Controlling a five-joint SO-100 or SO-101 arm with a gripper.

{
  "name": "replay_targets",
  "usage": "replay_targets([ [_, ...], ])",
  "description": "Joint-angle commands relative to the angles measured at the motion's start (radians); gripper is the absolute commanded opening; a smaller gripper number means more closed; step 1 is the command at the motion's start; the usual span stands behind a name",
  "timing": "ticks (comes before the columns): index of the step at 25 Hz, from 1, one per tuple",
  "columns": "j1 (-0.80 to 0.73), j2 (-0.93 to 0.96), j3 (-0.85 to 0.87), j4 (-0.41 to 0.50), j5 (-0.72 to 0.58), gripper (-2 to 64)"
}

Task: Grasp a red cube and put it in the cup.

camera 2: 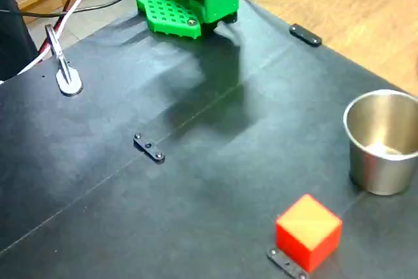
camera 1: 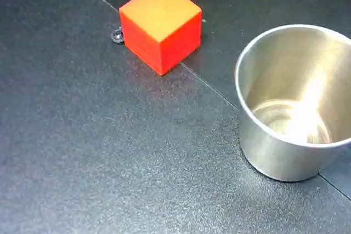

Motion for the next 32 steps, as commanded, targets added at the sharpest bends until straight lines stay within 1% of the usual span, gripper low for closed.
replay_targets([
  [1,0.003,-0.014,-0.020,-0.015,-0.005,25.7],
  [5,0.002,-0.035,-0.021,-0.017,0.009,25.7],
  [7,0.002,-0.101,-0.034,-0.017,0.009,25.7],
  [9,0.002,-0.190,-0.095,-0.017,0.011,25.7],
  [11,0.002,-0.285,-0.209,-0.017,0.008,25.7],
  [19,0.006,-0.664,-0.755,-0.014,-0.006,25.7],
  [21,0.046,-0.755,-0.854,-0.015,-0.011,25.7],
  [24,0.193,-0.897,-0.957,-0.017,-0.081,25.7],
  [26,0.270,-0.985,-0.986,-0.017,-0.149,25.7],
  [30,0.348,-1.072,-0.992,-0.011,-0.285,25.7],
  [32,0.362,-1.115,-0.982,0.002,-0.333,25.7],
])
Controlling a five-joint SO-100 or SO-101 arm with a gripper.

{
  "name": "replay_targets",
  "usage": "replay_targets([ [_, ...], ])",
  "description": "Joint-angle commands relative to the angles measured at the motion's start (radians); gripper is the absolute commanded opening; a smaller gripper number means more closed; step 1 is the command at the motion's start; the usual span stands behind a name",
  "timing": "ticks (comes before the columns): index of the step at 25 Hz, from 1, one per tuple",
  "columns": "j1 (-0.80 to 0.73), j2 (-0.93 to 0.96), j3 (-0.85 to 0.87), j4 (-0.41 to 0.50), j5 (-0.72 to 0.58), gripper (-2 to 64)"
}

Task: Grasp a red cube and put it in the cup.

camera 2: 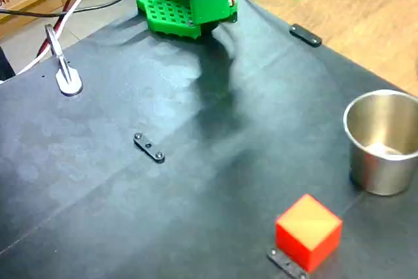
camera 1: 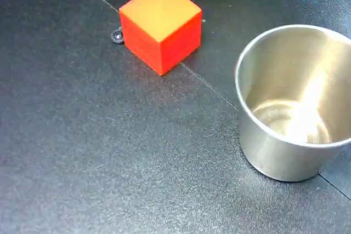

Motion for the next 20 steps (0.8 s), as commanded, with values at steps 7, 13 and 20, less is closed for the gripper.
replay_targets([
  [7,0.008,-0.156,-0.038,0.109,-0.057,26.6],
  [13,0.002,-0.250,-0.054,0.282,-0.049,26.8],
  [20,0.002,-0.499,-0.330,0.356,-0.067,27.3],
])
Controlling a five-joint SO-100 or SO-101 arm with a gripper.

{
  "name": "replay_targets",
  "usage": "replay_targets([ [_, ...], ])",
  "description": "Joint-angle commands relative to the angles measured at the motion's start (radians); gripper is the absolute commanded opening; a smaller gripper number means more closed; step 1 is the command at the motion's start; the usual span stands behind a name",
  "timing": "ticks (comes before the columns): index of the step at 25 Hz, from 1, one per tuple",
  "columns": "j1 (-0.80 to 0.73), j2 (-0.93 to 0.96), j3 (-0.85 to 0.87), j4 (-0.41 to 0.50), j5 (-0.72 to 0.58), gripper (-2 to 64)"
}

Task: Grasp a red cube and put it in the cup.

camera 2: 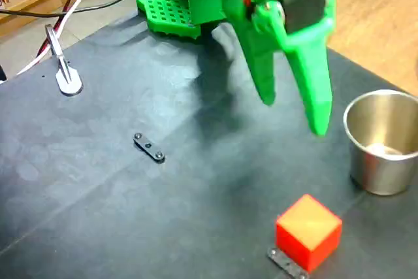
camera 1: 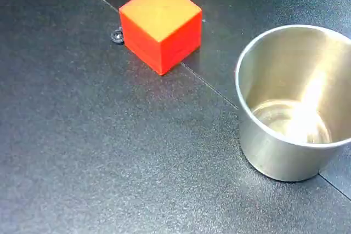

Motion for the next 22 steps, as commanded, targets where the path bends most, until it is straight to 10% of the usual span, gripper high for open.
replay_targets([
  [1,-0.009,-0.072,-0.120,0.048,-0.006,28.5],
  [9,-0.009,-0.209,-0.140,0.067,-0.009,47.7],
  [22,-0.009,-0.428,-0.222,-0.025,-0.011,48.6],
])
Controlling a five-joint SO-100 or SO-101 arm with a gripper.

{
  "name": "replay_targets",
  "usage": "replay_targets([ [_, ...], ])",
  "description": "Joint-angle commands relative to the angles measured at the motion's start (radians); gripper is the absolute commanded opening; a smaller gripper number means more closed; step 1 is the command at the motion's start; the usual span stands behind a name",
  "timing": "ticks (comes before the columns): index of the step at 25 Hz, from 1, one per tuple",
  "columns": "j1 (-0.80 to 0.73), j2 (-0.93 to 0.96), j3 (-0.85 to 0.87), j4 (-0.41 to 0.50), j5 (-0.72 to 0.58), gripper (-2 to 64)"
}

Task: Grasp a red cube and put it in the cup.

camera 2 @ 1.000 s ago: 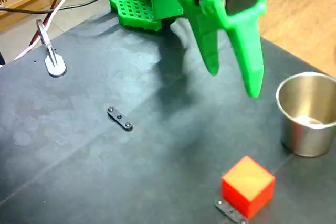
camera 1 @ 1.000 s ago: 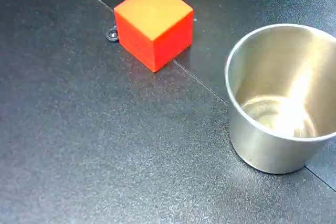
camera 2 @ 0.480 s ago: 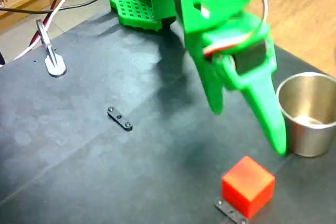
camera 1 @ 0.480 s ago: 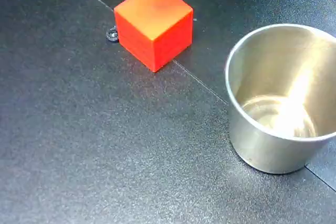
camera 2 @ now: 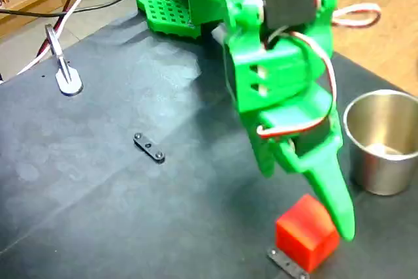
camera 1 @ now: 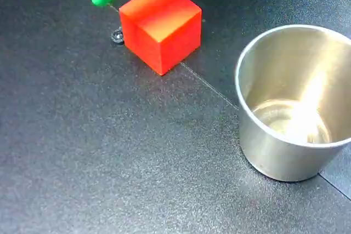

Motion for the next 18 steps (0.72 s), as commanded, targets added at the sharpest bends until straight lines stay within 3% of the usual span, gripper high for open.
replay_targets([
  [1,-0.009,0.003,-0.038,-0.055,-0.006,48.5],
  [18,-0.026,-0.130,-0.038,-0.144,-0.006,48.4],
])
